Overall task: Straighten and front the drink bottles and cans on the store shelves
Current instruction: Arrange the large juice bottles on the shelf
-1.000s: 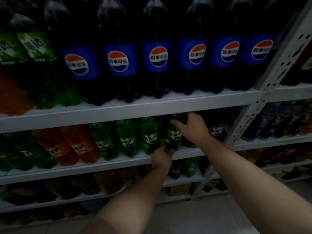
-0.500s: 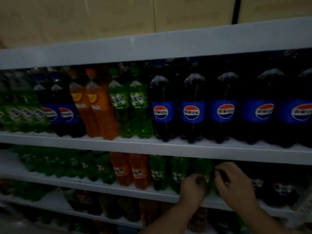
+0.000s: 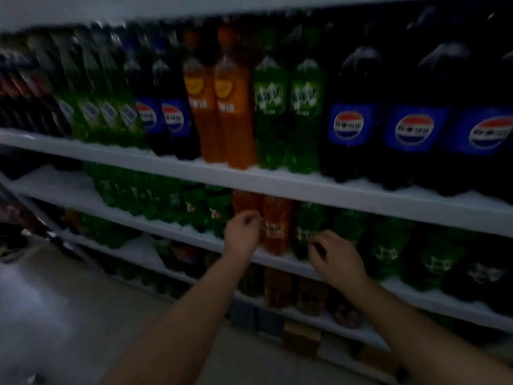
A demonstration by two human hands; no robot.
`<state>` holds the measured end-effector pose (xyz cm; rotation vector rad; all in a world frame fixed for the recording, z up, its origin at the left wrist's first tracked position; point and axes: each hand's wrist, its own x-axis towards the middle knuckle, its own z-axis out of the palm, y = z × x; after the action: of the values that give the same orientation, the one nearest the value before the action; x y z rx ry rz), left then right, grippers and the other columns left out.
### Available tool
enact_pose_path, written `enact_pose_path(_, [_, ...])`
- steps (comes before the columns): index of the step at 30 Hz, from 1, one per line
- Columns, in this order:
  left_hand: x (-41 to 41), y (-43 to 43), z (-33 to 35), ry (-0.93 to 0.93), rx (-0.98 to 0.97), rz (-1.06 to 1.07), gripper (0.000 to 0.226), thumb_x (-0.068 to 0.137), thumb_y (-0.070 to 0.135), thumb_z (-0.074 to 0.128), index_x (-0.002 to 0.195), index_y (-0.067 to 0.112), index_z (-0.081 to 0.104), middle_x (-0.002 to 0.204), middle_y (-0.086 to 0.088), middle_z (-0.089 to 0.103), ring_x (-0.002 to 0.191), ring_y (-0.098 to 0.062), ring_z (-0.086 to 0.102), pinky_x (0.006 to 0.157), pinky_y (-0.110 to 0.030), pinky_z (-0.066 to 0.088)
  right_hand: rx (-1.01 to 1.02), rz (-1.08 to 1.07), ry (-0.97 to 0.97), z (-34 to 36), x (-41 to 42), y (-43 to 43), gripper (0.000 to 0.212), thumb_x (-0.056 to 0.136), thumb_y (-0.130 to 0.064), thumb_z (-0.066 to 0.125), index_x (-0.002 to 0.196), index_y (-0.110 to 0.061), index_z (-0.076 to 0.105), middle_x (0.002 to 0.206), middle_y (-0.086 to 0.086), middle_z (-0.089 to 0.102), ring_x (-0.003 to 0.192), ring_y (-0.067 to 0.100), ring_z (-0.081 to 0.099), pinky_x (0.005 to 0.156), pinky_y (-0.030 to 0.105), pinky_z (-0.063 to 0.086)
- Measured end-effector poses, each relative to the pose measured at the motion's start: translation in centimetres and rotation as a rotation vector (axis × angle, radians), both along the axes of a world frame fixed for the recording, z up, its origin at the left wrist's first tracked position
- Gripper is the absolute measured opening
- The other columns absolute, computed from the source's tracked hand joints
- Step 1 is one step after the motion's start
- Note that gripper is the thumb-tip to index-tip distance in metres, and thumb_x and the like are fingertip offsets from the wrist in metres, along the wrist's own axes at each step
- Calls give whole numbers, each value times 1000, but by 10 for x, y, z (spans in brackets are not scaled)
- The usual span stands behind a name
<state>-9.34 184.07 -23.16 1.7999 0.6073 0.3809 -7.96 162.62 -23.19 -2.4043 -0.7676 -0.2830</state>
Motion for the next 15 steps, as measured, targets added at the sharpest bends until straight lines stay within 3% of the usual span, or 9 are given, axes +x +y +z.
enact_pose_path(3, [-9, 33, -19, 24, 42, 14, 7, 90, 27, 59, 89, 26, 66, 91, 4, 68, 79, -12, 63, 75, -30, 54, -38, 7, 72, -17, -3, 19, 15, 89, -16, 58, 97, -11, 69, 97, 6, 64, 82, 21, 61, 67, 23, 42])
enact_pose_path(7, [-15, 65, -41, 79, 84, -73, 9, 92, 33, 58, 96, 28, 64, 96, 3, 68, 88, -17, 64, 82, -37, 54, -86, 34, 119, -35, 2, 45, 18, 91, -23, 55, 100, -13, 68, 100, 3, 63, 87, 18, 58, 70, 23, 41])
enact_pose_path(12, [-10, 87, -74, 202, 305, -261, 20, 91, 33, 58, 102, 20, 69, 95, 2, 68, 84, -12, 60, 72, -23, 42, -221, 43, 270, -78, 4, 57, 15, 86, -24, 58, 95, -16, 67, 96, 4, 64, 83, 21, 60, 65, 25, 41])
enact_pose_path(15, [-10, 91, -101, 265, 288, -383, 15, 91, 27, 60, 99, 19, 69, 94, 0, 66, 88, -15, 60, 76, -22, 43, -278, -37, 468, -119, -5, 46, 15, 86, -24, 59, 91, -12, 68, 94, 6, 67, 86, 22, 62, 72, 28, 48])
